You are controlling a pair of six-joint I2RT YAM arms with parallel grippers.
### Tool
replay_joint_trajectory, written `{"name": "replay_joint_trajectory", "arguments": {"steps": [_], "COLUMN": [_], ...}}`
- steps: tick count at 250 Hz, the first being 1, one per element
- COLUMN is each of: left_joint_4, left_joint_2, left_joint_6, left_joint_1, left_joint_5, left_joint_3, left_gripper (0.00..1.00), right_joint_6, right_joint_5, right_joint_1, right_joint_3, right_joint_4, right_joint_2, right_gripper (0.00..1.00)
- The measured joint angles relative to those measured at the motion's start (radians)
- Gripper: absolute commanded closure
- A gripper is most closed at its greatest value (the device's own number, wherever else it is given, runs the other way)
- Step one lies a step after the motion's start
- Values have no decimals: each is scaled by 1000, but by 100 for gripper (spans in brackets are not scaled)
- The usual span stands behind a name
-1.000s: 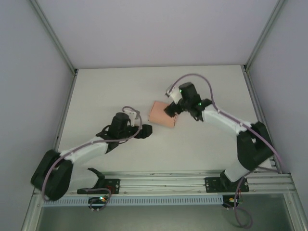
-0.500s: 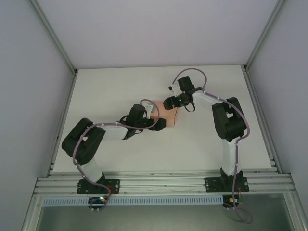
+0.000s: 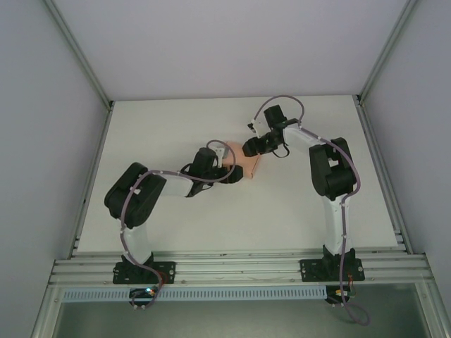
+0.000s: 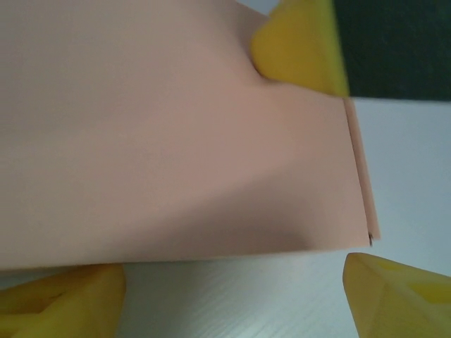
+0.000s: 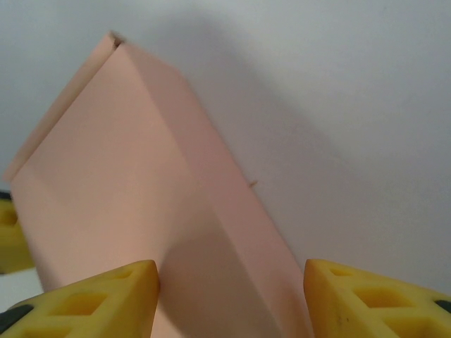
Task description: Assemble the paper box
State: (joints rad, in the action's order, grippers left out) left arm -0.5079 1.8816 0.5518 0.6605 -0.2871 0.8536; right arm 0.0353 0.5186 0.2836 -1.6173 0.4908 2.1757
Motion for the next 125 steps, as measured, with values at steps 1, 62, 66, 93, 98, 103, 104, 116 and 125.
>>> {"name": "replay_joint_trajectory", "arguments": {"steps": [1,62,66,93,98,103,104,116,125], "left_joint_4": [-2,-65,-70,-96,-100,-102,-103,-110,-116], "left_joint_2": [1,29,31,38,39,39,40,40,40], "left_joint_6": [0,39,40,53,55,56,56,58,59], "left_joint_1": [0,32,35,50,53,55,57,65,71], "left_joint_5": [2,114,121,154,160,164,166,179,188], "left_joint_3": [0,0,0,0,0,-1,-1,-5,-10], "left_gripper": [27,30,29,29,29,29,29,29,29], "right_joint_6": [0,19,19,18,18,18,18,18,18], "right_joint_5": [1,2,-1,-29,-34,-40,-41,-48,-54], "right_joint_1": [0,6,6,6,6,6,6,8,9], "right_joint_3": [0,2,2,3,5,7,7,10,10], "right_joint_4": [1,29,26,22,22,22,22,23,24], "right_joint_2": [0,2,2,-5,-8,-10,-10,-15,-18], "right_gripper": [43,43,43,43,43,43,43,42,39]}}
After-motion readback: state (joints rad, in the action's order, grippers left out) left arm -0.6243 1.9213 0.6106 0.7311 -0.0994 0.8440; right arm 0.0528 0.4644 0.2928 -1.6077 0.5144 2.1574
